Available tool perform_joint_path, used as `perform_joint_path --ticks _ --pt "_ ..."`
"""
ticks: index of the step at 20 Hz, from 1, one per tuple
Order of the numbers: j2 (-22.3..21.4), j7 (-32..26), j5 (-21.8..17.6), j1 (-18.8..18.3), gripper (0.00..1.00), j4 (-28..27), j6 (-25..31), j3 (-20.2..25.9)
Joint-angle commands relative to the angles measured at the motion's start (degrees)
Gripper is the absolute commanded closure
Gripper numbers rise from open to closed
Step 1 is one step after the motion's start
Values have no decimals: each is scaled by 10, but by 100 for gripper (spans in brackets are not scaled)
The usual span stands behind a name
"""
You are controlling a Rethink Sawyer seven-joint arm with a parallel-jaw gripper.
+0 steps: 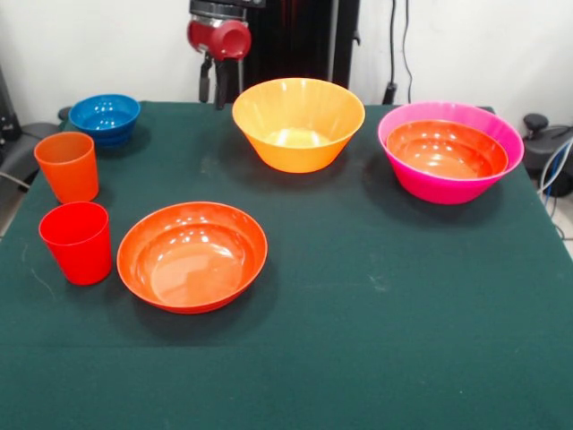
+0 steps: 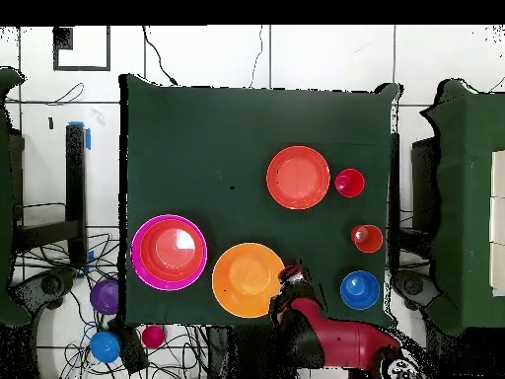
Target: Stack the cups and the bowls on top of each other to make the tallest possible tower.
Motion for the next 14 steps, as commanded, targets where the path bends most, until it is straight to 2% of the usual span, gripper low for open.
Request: perform_joint_path --ticks 1,8,14 --pt "47 -15 -34 0 0 -71 3 49" --pt "53 3 -38 0 0 -59 -3 58" --pt "42 -1 -49 -27 0 -51 37 92"
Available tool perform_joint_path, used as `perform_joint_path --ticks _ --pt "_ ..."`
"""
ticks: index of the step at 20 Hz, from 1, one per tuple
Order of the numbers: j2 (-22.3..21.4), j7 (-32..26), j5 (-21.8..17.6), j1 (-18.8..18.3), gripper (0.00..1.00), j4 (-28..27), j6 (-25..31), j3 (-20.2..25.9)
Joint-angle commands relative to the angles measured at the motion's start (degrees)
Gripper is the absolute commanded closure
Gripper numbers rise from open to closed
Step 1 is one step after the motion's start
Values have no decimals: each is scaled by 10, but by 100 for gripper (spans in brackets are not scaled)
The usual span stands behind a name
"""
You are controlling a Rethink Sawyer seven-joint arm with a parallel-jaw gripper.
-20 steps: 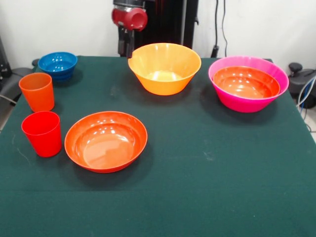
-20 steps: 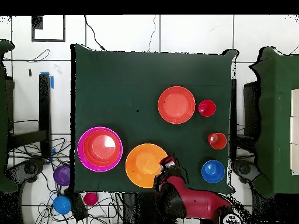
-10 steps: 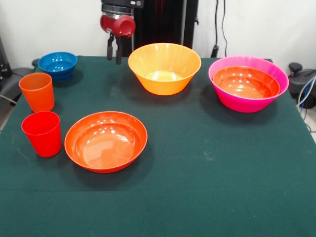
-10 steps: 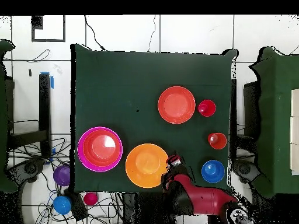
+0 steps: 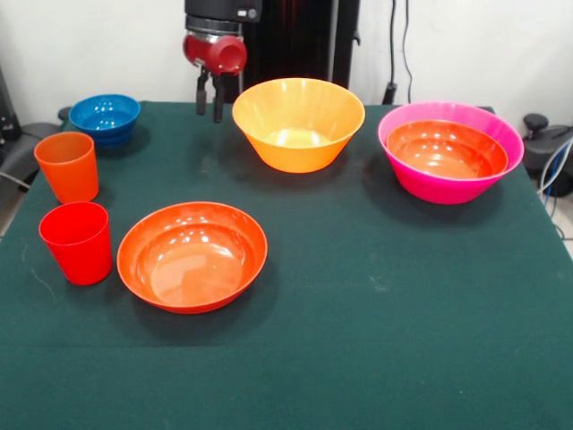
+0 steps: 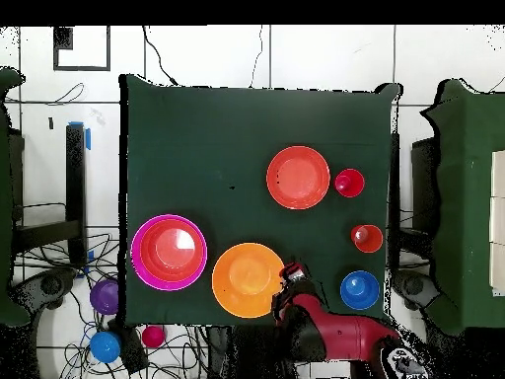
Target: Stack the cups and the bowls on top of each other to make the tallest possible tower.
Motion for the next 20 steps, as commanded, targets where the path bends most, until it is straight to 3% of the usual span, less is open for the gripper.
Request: perform_joint_path --ticks 1,8,20 --pt "1 -3 -41 -31 0 -22 46 98" --pt "-75 -22 -44 -79 0 35 120 160" --pt "-95 -33 -40 -105 0 53 153 203"
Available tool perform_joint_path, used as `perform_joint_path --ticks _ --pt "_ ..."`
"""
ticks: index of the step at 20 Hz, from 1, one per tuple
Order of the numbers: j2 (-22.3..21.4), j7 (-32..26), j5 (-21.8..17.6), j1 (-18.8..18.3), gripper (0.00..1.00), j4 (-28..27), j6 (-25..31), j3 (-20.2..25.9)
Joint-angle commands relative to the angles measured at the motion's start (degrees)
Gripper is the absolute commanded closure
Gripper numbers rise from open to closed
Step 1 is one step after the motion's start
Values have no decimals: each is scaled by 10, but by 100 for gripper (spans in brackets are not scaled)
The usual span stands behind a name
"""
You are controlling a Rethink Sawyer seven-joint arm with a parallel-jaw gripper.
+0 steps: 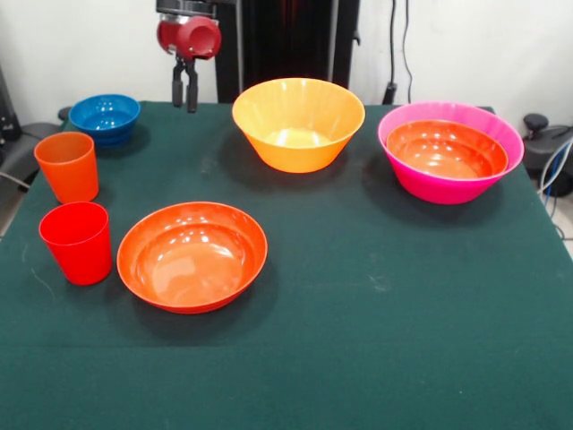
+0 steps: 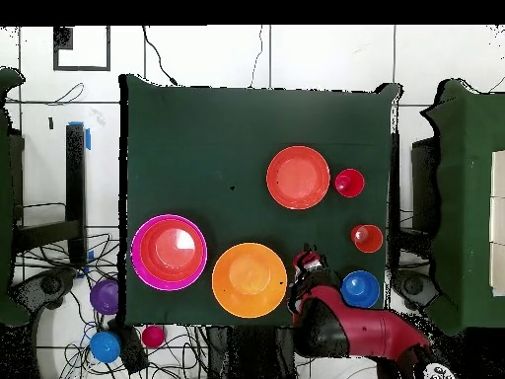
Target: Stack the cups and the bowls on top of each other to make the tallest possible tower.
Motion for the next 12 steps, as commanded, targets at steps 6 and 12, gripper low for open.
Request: perform_joint_path --ticks 6,12 --pt "-2 -23 -20 -25 0 55 83 131" --pt "11 -13 -20 -31 0 69 72 155"
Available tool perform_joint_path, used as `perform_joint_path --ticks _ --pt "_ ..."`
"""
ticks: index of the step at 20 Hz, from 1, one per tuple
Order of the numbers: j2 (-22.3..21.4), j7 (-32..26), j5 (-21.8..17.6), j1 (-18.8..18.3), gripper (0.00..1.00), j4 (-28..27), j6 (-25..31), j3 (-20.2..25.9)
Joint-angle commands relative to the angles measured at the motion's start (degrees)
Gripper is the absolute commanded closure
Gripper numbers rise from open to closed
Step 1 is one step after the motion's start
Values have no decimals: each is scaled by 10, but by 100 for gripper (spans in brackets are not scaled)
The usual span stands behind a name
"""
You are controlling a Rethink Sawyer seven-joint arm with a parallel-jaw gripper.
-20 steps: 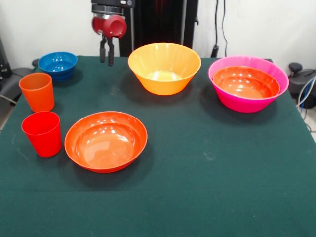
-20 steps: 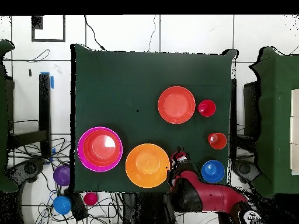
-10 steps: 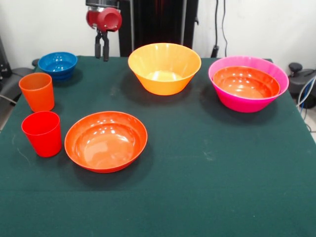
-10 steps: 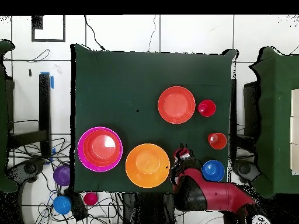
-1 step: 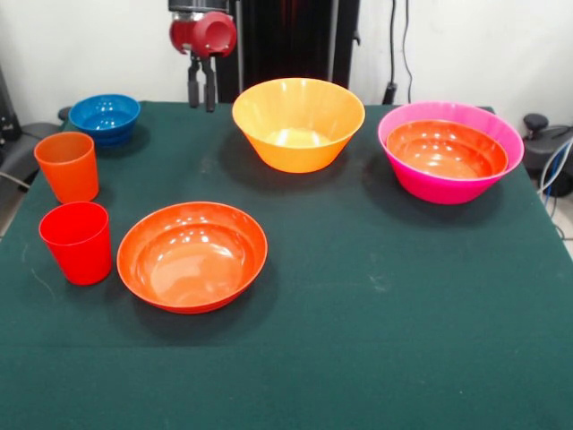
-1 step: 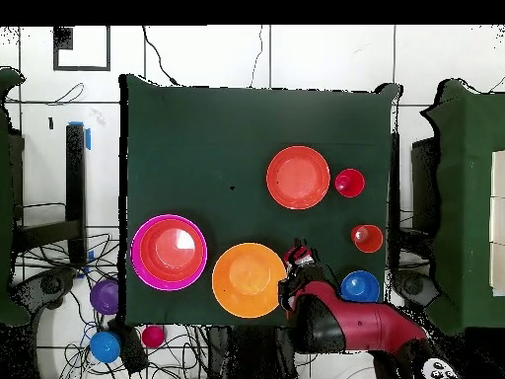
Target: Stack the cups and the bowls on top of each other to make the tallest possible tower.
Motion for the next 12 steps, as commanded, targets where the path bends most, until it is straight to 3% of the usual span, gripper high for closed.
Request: perform_joint_path --ticks 1,8,12 --pt "31 -15 -21 -8 0 51 54 97" --pt "12 -29 -57 23 0 59 17 89" --pt "-6 -51 -76 -18 0 77 52 150"
